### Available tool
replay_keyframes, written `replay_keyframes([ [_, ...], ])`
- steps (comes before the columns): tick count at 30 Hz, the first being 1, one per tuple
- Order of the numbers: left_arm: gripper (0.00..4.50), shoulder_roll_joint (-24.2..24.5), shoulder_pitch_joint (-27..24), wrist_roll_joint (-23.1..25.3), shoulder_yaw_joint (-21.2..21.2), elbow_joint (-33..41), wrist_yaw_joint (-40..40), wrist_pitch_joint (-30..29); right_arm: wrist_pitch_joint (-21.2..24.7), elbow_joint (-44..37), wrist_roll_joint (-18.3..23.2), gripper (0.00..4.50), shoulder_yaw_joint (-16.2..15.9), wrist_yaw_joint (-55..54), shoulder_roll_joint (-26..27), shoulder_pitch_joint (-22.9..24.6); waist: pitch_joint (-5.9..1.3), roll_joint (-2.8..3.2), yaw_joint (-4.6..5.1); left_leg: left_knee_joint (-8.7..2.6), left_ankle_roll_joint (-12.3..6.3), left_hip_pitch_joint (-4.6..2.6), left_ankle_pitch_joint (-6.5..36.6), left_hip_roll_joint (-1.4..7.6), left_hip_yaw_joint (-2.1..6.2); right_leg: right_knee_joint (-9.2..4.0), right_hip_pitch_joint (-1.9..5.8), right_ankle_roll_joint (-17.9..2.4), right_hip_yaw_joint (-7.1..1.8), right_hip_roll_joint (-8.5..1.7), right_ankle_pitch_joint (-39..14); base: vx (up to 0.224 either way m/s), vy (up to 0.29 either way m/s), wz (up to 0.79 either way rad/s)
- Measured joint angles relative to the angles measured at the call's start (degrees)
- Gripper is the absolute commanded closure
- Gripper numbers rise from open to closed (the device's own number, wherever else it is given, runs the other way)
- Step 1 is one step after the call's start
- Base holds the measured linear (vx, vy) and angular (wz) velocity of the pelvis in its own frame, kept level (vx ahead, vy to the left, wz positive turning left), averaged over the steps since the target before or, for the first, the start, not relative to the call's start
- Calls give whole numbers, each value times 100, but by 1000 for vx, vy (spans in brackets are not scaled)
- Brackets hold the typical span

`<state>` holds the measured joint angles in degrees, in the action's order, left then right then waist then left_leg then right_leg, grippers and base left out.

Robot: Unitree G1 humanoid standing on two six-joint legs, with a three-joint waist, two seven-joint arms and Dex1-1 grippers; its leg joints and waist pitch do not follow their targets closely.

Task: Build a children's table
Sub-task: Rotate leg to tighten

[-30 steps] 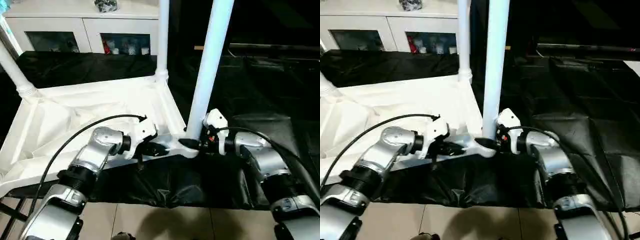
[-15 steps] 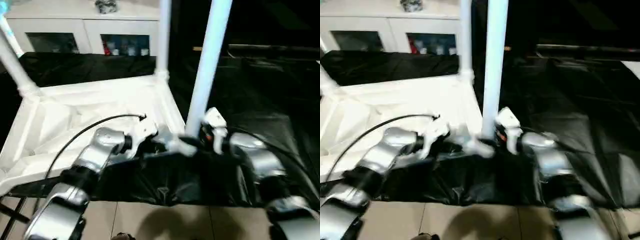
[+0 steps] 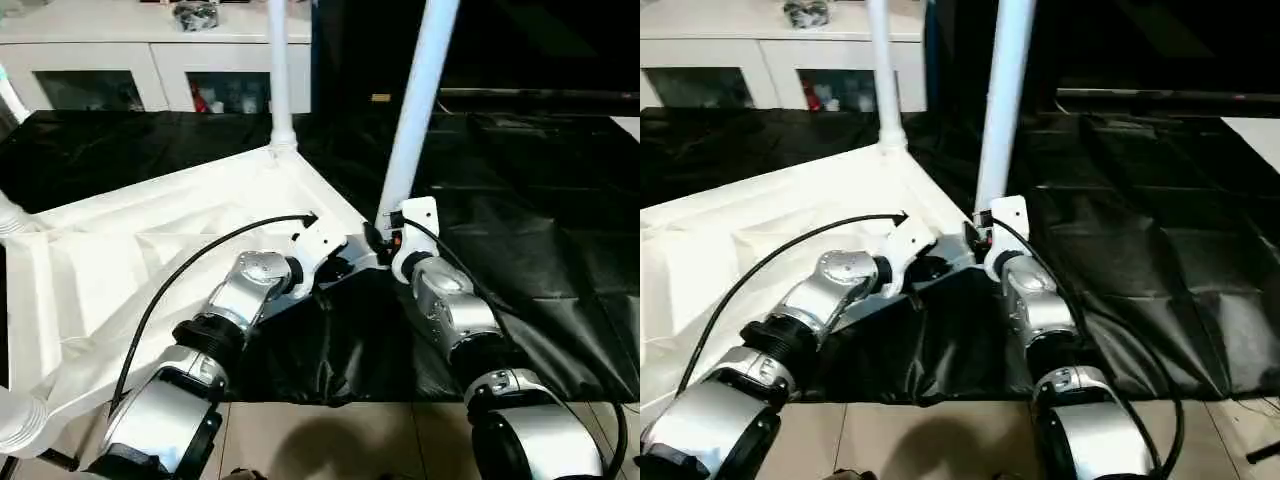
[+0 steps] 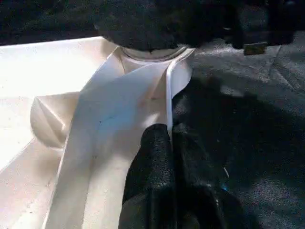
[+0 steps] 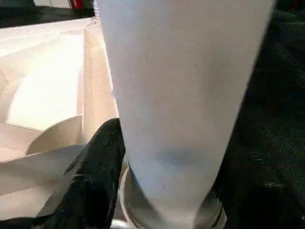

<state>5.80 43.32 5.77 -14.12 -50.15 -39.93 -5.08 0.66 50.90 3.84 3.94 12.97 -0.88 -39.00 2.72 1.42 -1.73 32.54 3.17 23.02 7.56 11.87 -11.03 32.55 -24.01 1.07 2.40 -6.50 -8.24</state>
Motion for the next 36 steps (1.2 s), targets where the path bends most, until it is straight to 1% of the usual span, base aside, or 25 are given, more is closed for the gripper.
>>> replay_keyframes([
  [1,450,5,2,22,-5,-32,-40,78,-63,-6,-9,141,-37,7,-4,41,0,1,-2,-3,0,0,0,0,0,0,-1,0,0,0,0,0,0,0],
  [3,450,23,2,60,-30,-47,-108,176,-136,-127,-27,141,-114,68,-41,158,0,1,-5,-10,0,0,0,0,0,0,-2,0,-1,0,0,0,0,0],
  [5,450,35,1,65,-49,-46,-220,242,-132,-453,-52,141,-190,268,-200,401,1,3,-32,-18,0,0,0,0,0,0,0,0,-1,0,0,0,0,0],
  [9,450,42,-6,65,-87,-29,-377,359,-60,-1351,-84,141,-289,790,-538,1041,3,4,-91,-30,0,6,0,1,-5,1,2,0,-6,0,0,0,0,0],
  [12,450,51,-29,63,-85,29,-432,412,217,-2191,123,141,-329,1323,-931,1623,2,4,-139,-30,0,6,0,2,-14,2,2,0,-12,-1,0,0,0,0],
  [13,422,61,-55,60,-76,70,-455,412,358,-2551,225,138,-337,1528,-1082,1865,2,4,-148,-31,0,5,0,2,-17,2,2,0,-12,0,0,0,0,0],
  [14,406,89,-88,43,-45,104,-471,416,420,-2648,277,138,-333,1615,-1139,1927,2,5,-148,-31,0,5,0,2,-17,3,2,1,-11,-1,0,0,0,0],
  [16,392,136,-243,-199,80,385,-613,548,630,-3234,379,138,-388,1900,-1382,2253,4,5,-158,-29,0,13,0,8,-15,-1,-1,1,-4,4,0,0,0,0],
  [18,370,179,-262,-281,88,519,-726,556,726,-3477,461,138,-394,2038,-1434,2341,3,4,-129,-27,0,10,0,7,-14,0,-3,1,-7,5,0,0,0,0],
  [19,353,228,-323,-333,87,768,-797,484,831,-3680,521,138,-403,2123,-1441,2394,1,12,-110,-28,0,11,0,7,-8,-1,-6,1,-7,5,0,0,0,0],
  [20,353,284,-386,-389,89,986,-863,414,891,-3839,566,138,-433,2185,-1458,2455,0,12,-97,-30,0,8,0,7,-7,-1,-4,1,-7,4,0,0,0,0],
  [21,349,357,-473,-438,108,1255,-926,264,949,-3970,594,138,-452,2247,-1464,2518,0,11,-88,-30,0,5,0,7,-9,0,-2,1,-6,6,0,0,0,0],
  [22,326,508,-657,-550,169,1738,-1048,7,1033,-4131,673,138,-472,2290,-1459,2595,0,12,-69,-36,0,3,0,9,-7,0,-5,2,-6,6,-1,0,0,0],
  [23,326,644,-791,-621,207,2054,-1135,-183,1063,-4193,715,138,-491,2316,-1459,2637,-1,12,-53,-37,1,1,0,10,-6,2,-6,2,-5,7,-1,0,0,0],
  [24,315,810,-964,-657,232,2437,-1228,-428,1112,-4248,743,138,-513,2324,-1449,2670,-1,13,-36,-39,1,1,0,12,-4,3,-7,3,-3,9,-2,0,0,0],
  [25,310,1054,-1247,-748,254,3017,-1361,-833,1183,-4326,774,138,-547,2323,-1416,2716,-1,13,-16,-45,1,-2,0,12,-5,5,-11,5,-4,11,-3,0,0,0],
  [28,297,1597,-1842,-966,262,4221,-1667,-1774,1324,-4380,779,138,-683,2322,-1303,2755,-1,13,-28,-45,2,-1,0,16,-9,23,-16,18,-9,12,-11,0,0,0],
  [29,283,1727,-1952,-1038,260,4480,-1741,-1973,1331,-4387,781,138,-698,2320,-1254,2755,-1,14,-30,-44,2,-2,0,16,-11,32,-15,18,-10,11,-11,0,0,0],
  [30,283,1764,-1970,-1067,264,4585,-1766,-2089,1347,-4386,781,138,-708,2318,-1251,2753,-1,13,-63,-40,2,-1,0,14,-14,39,-14,20,-12,10,-13,0,0,0],
  [31,265,1942,-2115,-1123,286,4951,-1827,-2341,1350,-4338,779,138,-738,2294,-1158,2675,-1,14,-67,-45,3,-1,1,14,-17,42,-12,34,-18,10,-23,0,0,0],
  [32,261,2145,-2292,-1206,319,5292,-1872,-2575,1350,-4251,775,138,-780,2249,-1059,2560,-1,15,-60,-44,4,-2,1,14,-14,47,-14,38,-20,10,-25,0,0,0],
  [33,254,2434,-2545,-1332,376,5760,-1930,-2898,1341,-4107,769,138,-802,2202,-917,2413,-2,12,-13,-44,6,-6,2,15,-9,52,-20,41,-21,11,-26,0,0,0],
  [34,254,2635,-2730,-1437,470,6150,-1985,-3215,1326,-3970,762,138,-829,2158,-841,2299,-3,2,-20,-44,8,-7,3,11,-2,53,-18,57,-17,14,-37,0,0,0],
  [35,246,2836,-2928,-1523,584,6520,-1996,-3477,1316,-3785,751,138,-856,2099,-701,2159,-3,-12,-2,-47,26,-8,14,13,-2,56,-21,57,-16,16,-37,0,0,0],
  [36,237,2970,-3065,-1578,677,6789,-2002,-3688,1309,-3640,748,138,-880,2055,-629,2049,-4,-22,-13,-45,50,-10,30,12,1,57,-23,57,-15,19,-37,0,0,0],
])
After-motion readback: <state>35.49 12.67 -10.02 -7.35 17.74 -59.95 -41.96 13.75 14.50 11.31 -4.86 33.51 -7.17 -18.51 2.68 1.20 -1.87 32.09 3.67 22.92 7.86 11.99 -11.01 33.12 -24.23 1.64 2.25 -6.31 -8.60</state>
